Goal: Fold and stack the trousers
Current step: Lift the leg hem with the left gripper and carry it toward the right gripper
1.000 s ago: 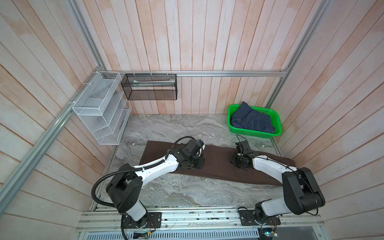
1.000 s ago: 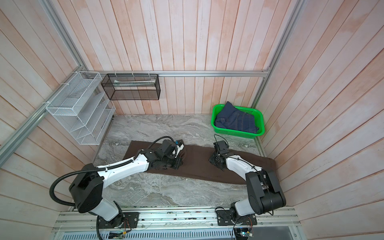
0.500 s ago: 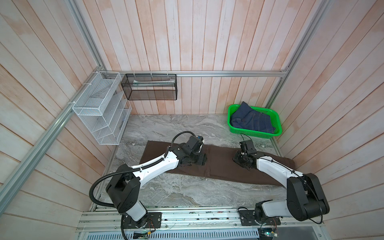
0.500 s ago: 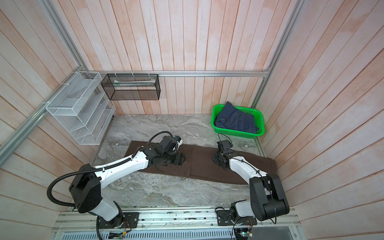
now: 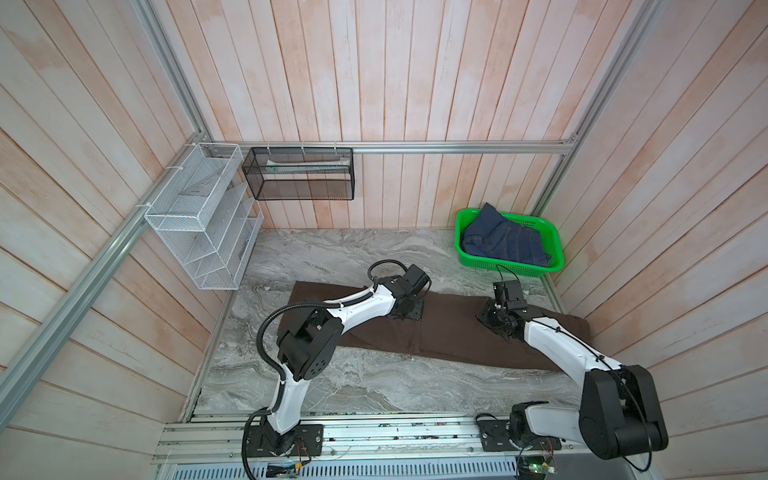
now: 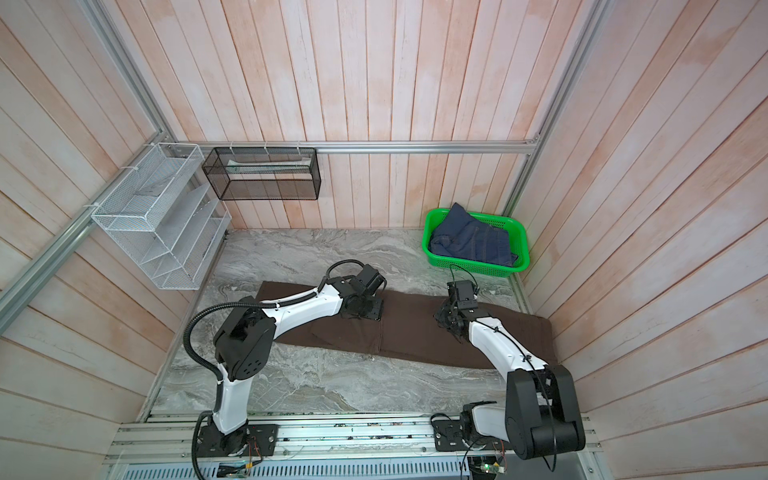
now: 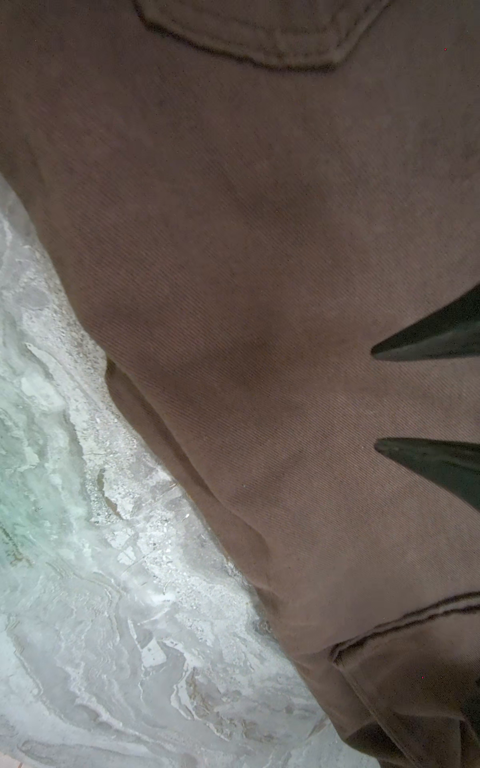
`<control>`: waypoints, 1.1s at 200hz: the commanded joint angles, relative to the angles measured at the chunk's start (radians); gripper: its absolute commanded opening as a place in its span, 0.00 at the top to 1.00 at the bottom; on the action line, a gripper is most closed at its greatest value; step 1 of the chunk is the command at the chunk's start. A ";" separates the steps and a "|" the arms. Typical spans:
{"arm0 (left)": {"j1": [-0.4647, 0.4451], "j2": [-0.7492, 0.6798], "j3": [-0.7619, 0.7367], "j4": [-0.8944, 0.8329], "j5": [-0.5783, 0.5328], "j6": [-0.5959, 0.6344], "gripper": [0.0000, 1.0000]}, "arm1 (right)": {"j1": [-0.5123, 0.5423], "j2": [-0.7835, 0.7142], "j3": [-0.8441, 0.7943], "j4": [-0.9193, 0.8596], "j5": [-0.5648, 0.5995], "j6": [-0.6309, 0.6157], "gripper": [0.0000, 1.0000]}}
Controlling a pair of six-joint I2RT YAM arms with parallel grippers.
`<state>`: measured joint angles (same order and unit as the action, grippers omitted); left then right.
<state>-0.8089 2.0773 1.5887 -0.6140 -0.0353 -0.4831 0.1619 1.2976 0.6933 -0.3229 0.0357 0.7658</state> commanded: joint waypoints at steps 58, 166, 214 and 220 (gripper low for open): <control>0.007 0.217 0.281 -0.128 -0.121 -0.028 0.38 | -0.003 0.001 -0.050 0.005 -0.041 -0.011 0.70; 0.059 0.349 0.426 -0.212 -0.125 -0.054 0.73 | -0.002 0.024 -0.073 0.038 -0.063 -0.010 0.72; 0.044 0.326 0.471 -0.223 -0.117 -0.018 0.98 | -0.002 0.037 -0.077 0.047 -0.061 -0.013 0.72; 0.032 0.301 0.466 -0.204 -0.118 -0.004 1.00 | -0.002 0.038 -0.079 0.047 -0.059 -0.014 0.72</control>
<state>-0.7578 2.3993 2.0319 -0.8242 -0.1452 -0.5179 0.1619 1.3170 0.6327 -0.2829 -0.0216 0.7620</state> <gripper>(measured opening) 0.108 0.280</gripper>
